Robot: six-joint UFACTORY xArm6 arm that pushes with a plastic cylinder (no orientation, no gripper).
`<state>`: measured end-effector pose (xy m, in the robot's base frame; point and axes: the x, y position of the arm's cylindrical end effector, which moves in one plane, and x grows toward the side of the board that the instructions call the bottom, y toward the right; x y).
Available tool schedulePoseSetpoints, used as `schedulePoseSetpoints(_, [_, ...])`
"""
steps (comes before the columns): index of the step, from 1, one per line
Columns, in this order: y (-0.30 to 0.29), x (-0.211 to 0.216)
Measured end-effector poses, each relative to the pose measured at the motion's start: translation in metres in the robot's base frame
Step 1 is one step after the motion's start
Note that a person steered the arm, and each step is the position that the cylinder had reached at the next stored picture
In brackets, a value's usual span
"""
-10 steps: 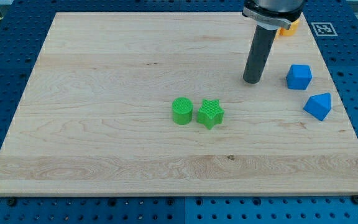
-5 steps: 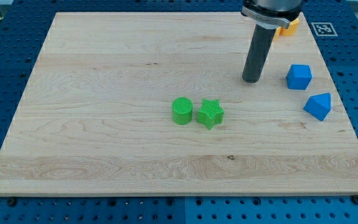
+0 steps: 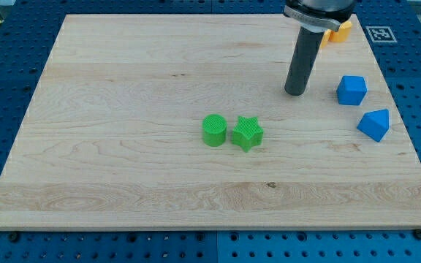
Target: Place your arm in between the yellow hexagon and green star
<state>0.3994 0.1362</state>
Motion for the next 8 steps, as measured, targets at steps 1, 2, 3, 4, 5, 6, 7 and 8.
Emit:
schedulePoseSetpoints(1, [0.0,0.0])
schedulePoseSetpoints(2, [0.0,-0.002])
schedulePoseSetpoints(3, [0.0,-0.004])
schedulePoseSetpoints(4, [0.0,-0.006])
schedulePoseSetpoints(5, [0.0,-0.01])
schedulePoseSetpoints(6, [0.0,-0.013])
schedulePoseSetpoints(7, [0.0,-0.016])
schedulePoseSetpoints(8, [0.0,-0.019])
